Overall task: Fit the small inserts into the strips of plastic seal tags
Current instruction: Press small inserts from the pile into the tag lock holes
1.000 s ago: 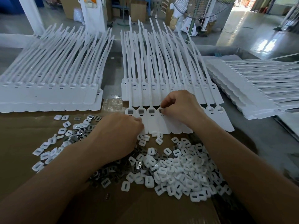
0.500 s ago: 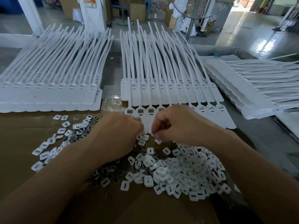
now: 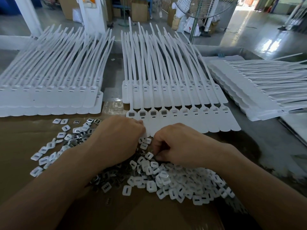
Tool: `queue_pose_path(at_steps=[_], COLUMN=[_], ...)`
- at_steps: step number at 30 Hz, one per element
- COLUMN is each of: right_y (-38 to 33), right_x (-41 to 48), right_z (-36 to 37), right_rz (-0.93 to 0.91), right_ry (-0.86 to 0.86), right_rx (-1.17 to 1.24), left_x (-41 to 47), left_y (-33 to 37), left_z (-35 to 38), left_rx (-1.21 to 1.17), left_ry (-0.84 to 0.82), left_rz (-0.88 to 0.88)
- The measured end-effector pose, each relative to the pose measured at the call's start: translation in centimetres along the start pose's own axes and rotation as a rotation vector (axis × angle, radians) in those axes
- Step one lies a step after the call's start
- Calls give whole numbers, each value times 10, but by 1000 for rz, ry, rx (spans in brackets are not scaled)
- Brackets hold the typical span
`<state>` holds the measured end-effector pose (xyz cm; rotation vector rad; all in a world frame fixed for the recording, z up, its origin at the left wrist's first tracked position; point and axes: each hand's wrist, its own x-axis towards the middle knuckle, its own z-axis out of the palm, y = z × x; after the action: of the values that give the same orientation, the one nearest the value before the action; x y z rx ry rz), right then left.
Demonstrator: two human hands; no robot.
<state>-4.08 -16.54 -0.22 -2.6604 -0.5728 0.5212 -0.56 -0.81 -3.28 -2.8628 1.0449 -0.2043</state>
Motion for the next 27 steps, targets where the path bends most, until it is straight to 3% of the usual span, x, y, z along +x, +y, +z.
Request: queue_pose_path(at_steps=[10,15,21,27], right_y=[4,7,20,53], right_x=[0,-4,-1,24], right_z=[-3,-9,-20,-31], right_rz=[-37,-24,-17,146], right_ry=[-20,4,177,400], right_rx=[-77,60,192,272], left_x=[1,2,-1,0], left_y=[-1,-1,-1,0], left_z=[-1,1,0,-1], left_rx=[2,14,-14,-18], left_ry=[9,21,23,32], left_rz=[7,19,13,32])
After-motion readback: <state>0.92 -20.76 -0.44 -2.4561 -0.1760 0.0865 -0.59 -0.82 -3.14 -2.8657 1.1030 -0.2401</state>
